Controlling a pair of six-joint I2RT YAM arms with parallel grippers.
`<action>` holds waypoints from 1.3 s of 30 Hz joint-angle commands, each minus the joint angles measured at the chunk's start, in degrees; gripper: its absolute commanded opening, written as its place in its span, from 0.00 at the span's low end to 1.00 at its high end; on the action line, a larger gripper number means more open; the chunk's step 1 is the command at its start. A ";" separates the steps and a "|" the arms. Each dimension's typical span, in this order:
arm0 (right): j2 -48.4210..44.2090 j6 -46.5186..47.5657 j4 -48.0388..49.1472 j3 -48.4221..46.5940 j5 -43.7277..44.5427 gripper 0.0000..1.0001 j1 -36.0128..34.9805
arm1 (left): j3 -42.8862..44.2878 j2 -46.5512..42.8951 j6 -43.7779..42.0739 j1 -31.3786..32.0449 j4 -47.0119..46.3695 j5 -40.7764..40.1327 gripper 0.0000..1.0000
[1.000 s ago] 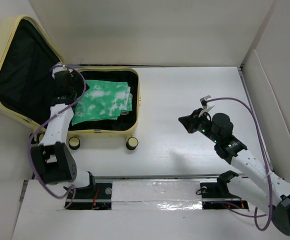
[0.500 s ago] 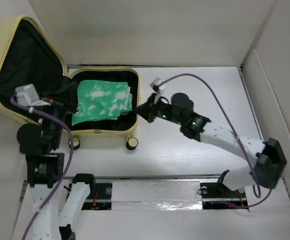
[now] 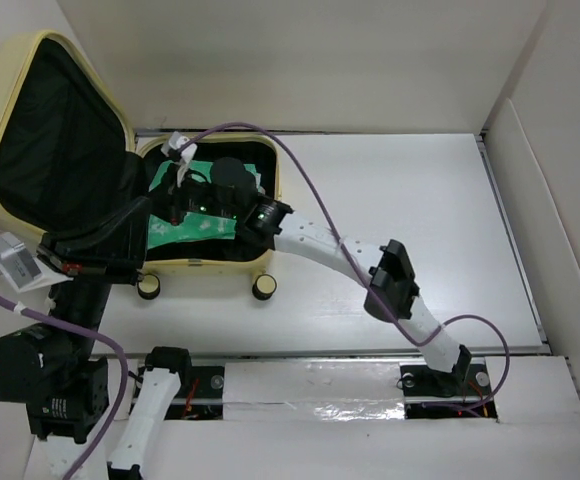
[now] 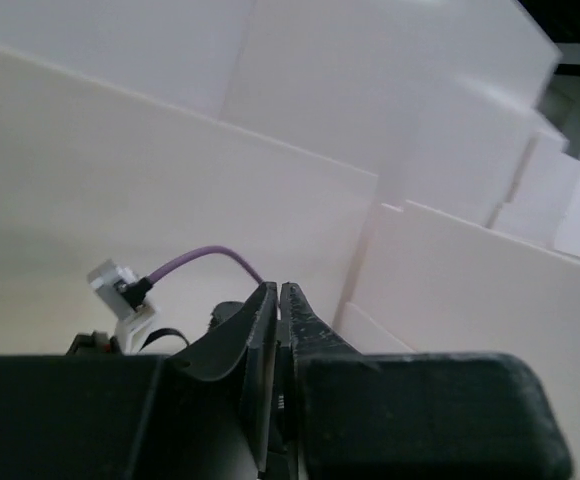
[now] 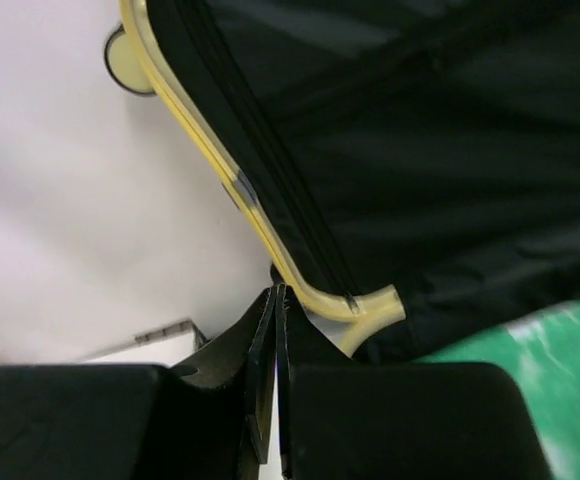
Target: Pack the luggage
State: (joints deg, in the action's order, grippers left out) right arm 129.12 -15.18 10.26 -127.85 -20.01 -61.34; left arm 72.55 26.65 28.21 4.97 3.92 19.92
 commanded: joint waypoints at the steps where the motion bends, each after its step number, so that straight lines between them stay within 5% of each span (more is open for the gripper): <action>1: 5.08 0.67 -4.89 -11.35 -1.26 0.09 -2.28 | -1.63 0.50 -3.33 1.00 7.81 -12.23 0.05; 4: -3.46 3.04 -1.93 2.99 1.27 0.09 -2.82 | -2.85 2.17 -5.18 1.00 12.50 -24.12 0.13; 10: -30.65 2.61 14.34 48.75 7.51 0.04 3.50 | -10.15 4.63 -2.81 1.00 12.42 -31.26 0.34; 14: -49.52 5.86 7.35 64.34 12.97 0.07 8.16 | -12.96 10.25 -1.84 1.00 14.96 -36.07 0.35; 17: -57.73 6.48 3.46 74.28 14.21 0.10 12.55 | -14.11 11.05 -1.40 1.00 19.08 -49.16 0.35; 24: -72.95 5.34 2.31 85.40 7.71 0.25 23.72 | -14.99 17.25 -0.36 -0.13 27.35 -68.77 0.48; 29: -72.61 4.28 3.37 86.37 2.02 0.30 26.10 | -15.43 21.41 -3.85 -12.50 25.53 -61.07 0.58; 39: -71.73 6.39 1.07 84.43 1.20 0.32 23.72 | 0.29 34.76 -5.80 -22.37 28.86 -64.64 0.58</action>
State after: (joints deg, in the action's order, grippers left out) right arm 57.78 -10.00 10.28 -41.43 -17.26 -36.49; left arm 67.55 59.55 23.99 -16.47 32.47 -41.82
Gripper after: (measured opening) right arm 0.321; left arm 0.583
